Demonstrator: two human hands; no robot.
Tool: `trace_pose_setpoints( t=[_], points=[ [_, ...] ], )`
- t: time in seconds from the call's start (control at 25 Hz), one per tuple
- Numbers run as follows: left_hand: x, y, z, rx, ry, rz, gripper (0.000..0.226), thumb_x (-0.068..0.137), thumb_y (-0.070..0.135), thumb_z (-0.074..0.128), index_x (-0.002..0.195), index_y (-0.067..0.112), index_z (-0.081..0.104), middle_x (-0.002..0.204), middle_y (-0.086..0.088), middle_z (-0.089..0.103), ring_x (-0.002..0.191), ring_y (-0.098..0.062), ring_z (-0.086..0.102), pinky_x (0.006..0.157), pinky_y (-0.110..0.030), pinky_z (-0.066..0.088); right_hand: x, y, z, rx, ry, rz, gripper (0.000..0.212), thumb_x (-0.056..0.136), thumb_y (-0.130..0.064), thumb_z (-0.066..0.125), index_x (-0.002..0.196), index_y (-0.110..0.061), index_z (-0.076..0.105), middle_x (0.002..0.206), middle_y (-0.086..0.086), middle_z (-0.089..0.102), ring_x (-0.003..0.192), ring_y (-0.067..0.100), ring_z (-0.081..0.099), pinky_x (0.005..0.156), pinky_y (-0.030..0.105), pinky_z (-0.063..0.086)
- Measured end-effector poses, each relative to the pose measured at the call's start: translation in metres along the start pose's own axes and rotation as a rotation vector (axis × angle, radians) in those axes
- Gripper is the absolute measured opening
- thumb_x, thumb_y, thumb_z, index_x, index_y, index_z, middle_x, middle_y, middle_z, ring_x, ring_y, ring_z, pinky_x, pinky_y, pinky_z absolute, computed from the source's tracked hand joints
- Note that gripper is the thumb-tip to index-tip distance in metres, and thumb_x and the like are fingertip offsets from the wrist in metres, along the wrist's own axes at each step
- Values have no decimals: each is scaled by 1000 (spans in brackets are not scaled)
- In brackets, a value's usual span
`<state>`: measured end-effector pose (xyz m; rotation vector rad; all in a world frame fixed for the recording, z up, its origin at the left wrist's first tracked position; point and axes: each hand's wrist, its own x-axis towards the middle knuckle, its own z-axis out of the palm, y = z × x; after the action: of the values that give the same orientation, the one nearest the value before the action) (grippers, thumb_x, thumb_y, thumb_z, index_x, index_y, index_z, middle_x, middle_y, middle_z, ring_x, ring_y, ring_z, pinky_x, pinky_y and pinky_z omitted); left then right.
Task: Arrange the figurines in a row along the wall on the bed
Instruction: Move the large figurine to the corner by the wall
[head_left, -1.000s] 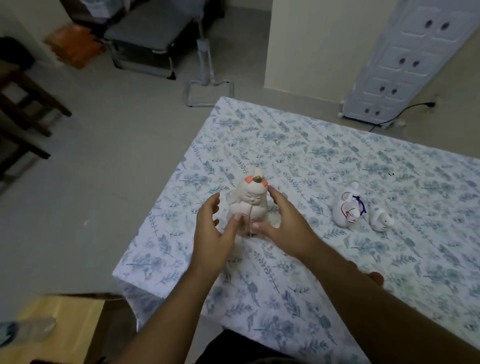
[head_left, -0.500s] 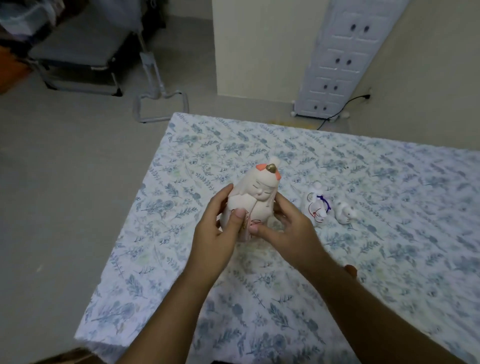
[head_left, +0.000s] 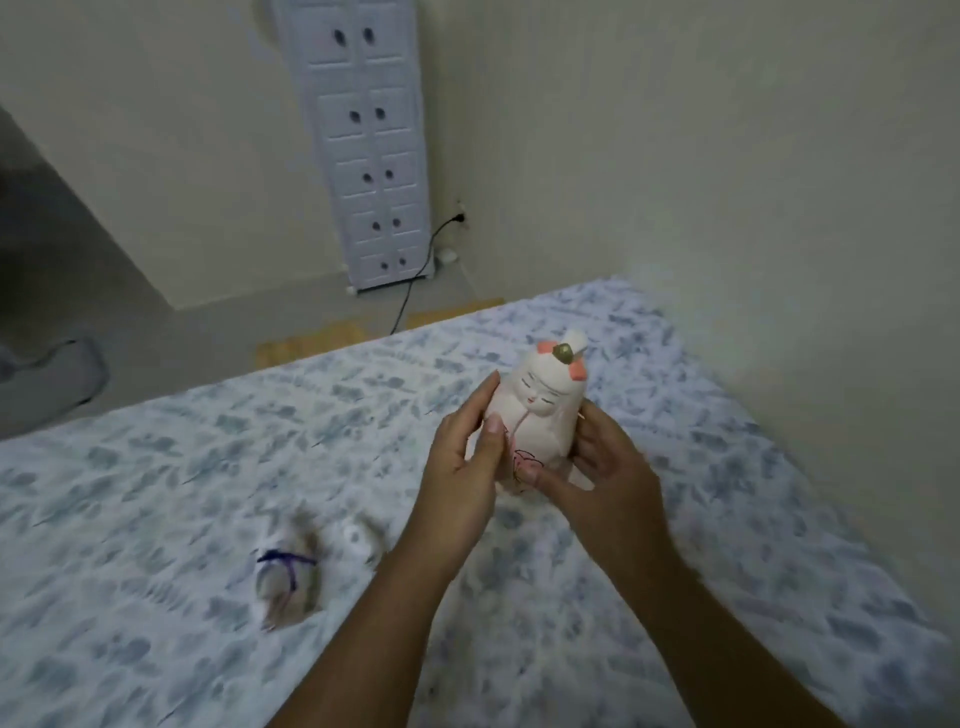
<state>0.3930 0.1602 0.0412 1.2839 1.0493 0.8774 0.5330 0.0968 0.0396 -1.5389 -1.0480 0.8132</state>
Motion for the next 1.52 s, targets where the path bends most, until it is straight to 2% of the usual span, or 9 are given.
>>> trace_pose_setpoints(
  t=[0.16, 0.36, 0.56, 0.72, 0.84, 1.04, 1.16, 1.32, 1.52],
  points=[
    [107, -11, 123, 8, -169, -66, 41, 109, 23, 41, 148, 32, 46, 151, 11, 46, 127, 3, 51, 88, -1, 46, 88, 64, -89, -3, 202, 67, 69, 72, -19, 89, 128, -45, 58, 116, -22, 70, 108, -1, 66, 92, 34, 58],
    [216, -30, 216, 40, -227, -56, 41, 110, 19, 37, 149, 26, 46, 153, -1, 48, 137, -20, 48, 113, -35, 42, 184, 111, -149, -9, 319, 32, 57, 77, -22, 84, 114, -57, 57, 109, -20, 71, 105, 2, 68, 89, 39, 59],
    [268, -48, 255, 35, -254, -73, 40, 109, 16, 37, 147, 22, 49, 145, -14, 56, 131, -33, 54, 90, -17, 51, 230, 140, -170, -17, 403, 9, 58, 78, -18, 84, 114, -55, 56, 105, -24, 70, 106, -1, 67, 90, 31, 58],
    [272, -58, 265, 22, -272, -64, 40, 109, 15, 37, 147, 20, 49, 139, -10, 59, 115, -23, 60, 96, -31, 51, 228, 159, -169, 57, 464, 35, 64, 78, -9, 83, 130, -33, 54, 113, -21, 67, 109, -6, 64, 89, 16, 53],
    [266, -62, 264, 13, -273, -49, 41, 110, 15, 34, 149, 19, 45, 139, 0, 55, 125, -13, 56, 105, -29, 47, 225, 167, -166, 56, 463, 43, 67, 81, -9, 81, 138, -24, 49, 121, -12, 66, 114, -5, 62, 87, 8, 49],
    [262, -56, 260, 50, -283, -75, 43, 110, 20, 35, 152, 21, 40, 133, 9, 57, 100, 12, 61, 84, -11, 51, 225, 171, -165, -31, 410, 28, 76, 84, -16, 78, 147, -26, 37, 139, -3, 59, 125, 3, 57, 96, 18, 51],
    [236, -43, 237, 137, -239, -60, 45, 109, 27, 37, 154, 26, 37, 154, 7, 44, 130, 5, 43, 88, 4, 35, 213, 165, -159, -188, 385, -12, 78, 85, -30, 78, 149, -27, 34, 147, -12, 46, 135, 4, 45, 104, 23, 46],
    [170, -55, 161, 369, -101, 24, 47, 108, 38, 37, 154, 27, 37, 159, 6, 39, 146, -9, 32, 119, -28, 26, 162, 137, -103, -570, 372, 99, 81, 88, -44, 68, 153, -23, 26, 159, 2, 32, 146, 23, 28, 116, 47, 33],
    [53, -73, 25, 633, 184, -38, 50, 107, 37, 38, 153, 19, 38, 160, 1, 37, 152, -17, 20, 125, -44, 15, 78, 91, 22, -662, -84, -35, 64, 96, -45, 55, 152, -24, 32, 163, -3, 25, 151, 17, 16, 122, 45, 18]
  ],
)
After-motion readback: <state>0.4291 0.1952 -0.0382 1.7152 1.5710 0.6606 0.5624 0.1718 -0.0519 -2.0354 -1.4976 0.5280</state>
